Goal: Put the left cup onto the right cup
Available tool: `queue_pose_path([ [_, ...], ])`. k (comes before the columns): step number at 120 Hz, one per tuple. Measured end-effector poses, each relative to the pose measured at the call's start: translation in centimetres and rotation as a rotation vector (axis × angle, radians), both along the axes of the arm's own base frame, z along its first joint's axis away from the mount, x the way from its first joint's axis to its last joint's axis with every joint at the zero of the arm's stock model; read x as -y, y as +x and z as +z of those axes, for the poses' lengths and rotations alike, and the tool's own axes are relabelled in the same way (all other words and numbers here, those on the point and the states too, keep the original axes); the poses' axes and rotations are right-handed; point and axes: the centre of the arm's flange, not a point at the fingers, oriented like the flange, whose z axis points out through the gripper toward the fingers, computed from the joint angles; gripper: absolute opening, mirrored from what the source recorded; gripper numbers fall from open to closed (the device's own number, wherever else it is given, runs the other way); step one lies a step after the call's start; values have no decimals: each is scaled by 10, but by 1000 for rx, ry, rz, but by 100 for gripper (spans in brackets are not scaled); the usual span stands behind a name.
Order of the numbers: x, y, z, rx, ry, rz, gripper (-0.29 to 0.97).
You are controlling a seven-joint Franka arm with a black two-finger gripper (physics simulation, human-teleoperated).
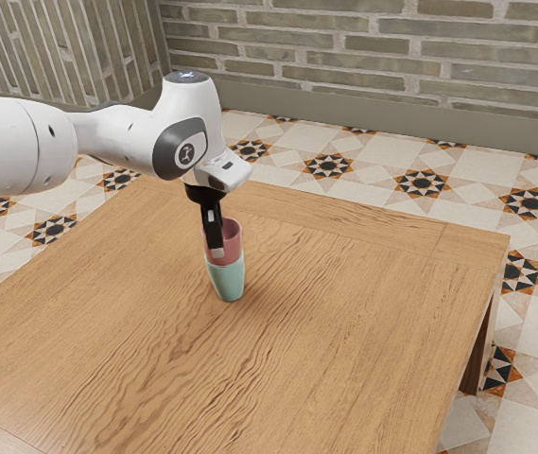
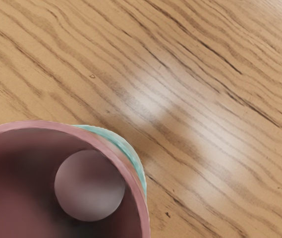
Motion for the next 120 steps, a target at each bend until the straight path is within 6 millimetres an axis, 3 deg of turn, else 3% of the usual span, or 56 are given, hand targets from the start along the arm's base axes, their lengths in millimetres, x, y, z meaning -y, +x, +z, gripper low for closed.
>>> queue_pose_path([
  [81, -1, -1, 13, 9, 7, -20, 68],
  [120, -2, -9, 31, -14, -4, -17, 68],
])
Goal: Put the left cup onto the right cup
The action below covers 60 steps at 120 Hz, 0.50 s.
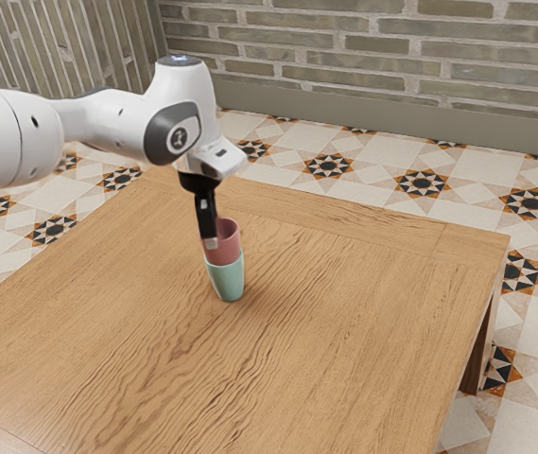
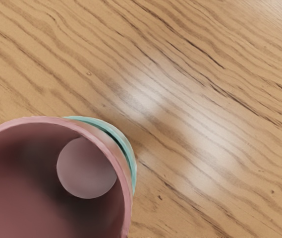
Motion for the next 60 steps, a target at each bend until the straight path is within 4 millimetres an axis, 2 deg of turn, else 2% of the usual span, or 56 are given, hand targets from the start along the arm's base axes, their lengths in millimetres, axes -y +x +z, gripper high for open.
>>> queue_pose_path([
  [26, -2, -9, 18, -17, -10, 5, 68],
  [49, -4, -17, 44, -15, -13, 10, 68],
  [60, -9, -22, 64, -6, -15, 17, 68],
])
